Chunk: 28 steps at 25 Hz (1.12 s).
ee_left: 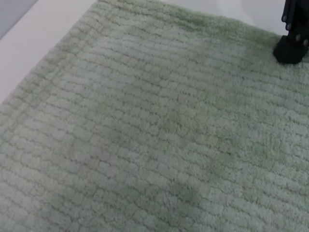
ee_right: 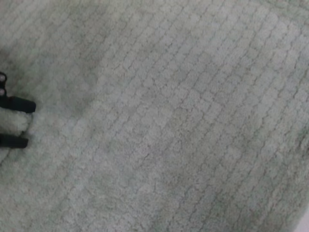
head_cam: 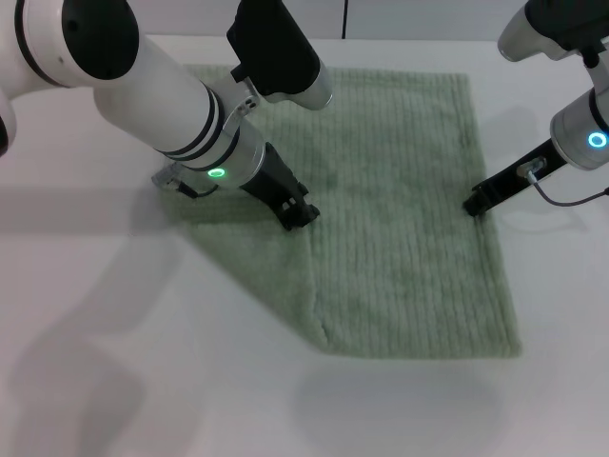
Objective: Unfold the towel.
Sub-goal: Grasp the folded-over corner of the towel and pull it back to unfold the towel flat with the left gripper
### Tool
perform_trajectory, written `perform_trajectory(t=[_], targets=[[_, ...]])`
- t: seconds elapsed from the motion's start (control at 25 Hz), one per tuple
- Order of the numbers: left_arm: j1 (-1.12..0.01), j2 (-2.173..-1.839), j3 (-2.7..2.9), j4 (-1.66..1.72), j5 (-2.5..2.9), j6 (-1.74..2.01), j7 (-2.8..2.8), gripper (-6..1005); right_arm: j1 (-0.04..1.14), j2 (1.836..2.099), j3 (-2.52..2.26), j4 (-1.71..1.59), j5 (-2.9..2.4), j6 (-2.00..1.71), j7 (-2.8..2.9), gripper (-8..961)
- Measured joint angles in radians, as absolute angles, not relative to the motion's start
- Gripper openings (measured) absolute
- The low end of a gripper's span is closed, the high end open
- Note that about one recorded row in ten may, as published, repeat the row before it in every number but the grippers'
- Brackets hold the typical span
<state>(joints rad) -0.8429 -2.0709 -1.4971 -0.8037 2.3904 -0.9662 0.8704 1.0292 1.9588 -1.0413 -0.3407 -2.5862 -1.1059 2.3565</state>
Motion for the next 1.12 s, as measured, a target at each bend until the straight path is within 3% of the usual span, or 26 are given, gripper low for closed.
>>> perform_trajectory(t=[0.2,0.64,1.12], targets=[[-0.842,-2.07,-1.497,-0.804,2.415,-0.967,0.845,205,1.03,1.959,-1.046,-0.339,-2.586,-1.106,2.356,7],[-0.814,-2.069,-1.505,-0.841,2.433,-0.971,0.831,78,1.033,1.959,-1.051,-0.336,-2.586,-1.104,2.356,7],[-0.7,-2.063,-1.51,-1.037,2.426,-1.037,0.842,60,1.035,1.959,-1.052,-0.335,-2.587,-1.099,2.356,7]])
